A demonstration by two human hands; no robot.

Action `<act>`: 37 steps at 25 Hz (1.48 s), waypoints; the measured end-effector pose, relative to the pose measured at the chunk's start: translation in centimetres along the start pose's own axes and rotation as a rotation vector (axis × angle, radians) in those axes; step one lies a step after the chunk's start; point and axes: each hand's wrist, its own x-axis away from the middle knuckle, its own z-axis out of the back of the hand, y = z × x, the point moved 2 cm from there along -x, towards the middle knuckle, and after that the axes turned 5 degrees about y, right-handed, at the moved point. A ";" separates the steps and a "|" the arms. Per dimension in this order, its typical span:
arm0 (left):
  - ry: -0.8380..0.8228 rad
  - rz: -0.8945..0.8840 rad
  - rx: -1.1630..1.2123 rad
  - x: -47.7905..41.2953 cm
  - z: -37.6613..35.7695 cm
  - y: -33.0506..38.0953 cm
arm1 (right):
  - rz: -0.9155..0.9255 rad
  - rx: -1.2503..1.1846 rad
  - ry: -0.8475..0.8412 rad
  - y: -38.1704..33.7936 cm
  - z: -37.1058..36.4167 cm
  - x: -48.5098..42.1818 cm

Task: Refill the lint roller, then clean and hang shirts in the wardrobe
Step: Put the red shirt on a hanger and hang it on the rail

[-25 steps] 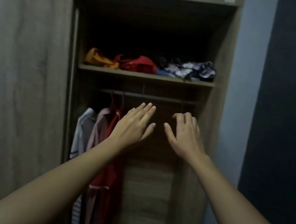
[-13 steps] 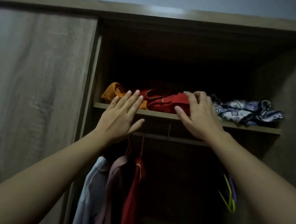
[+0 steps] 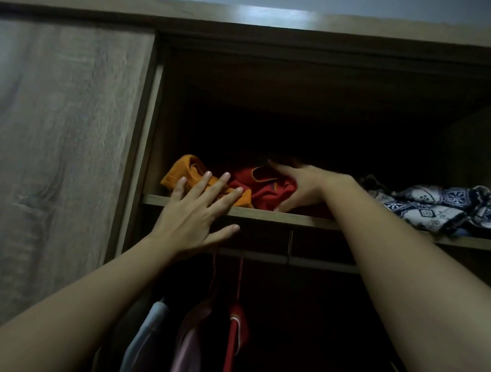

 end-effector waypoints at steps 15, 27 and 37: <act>-0.069 0.047 0.067 -0.1 0.5 -0.4 | 0.145 0.359 0.568 2.5 6.1 6.1; 0.331 0.138 1.140 -9.9 15.1 15.0 | 0.324 0.698 0.562 8.6 13.9 20.4; 0.205 0.101 1.305 -6.6 16.7 22.3 | 0.391 0.454 0.643 13.7 13.0 30.7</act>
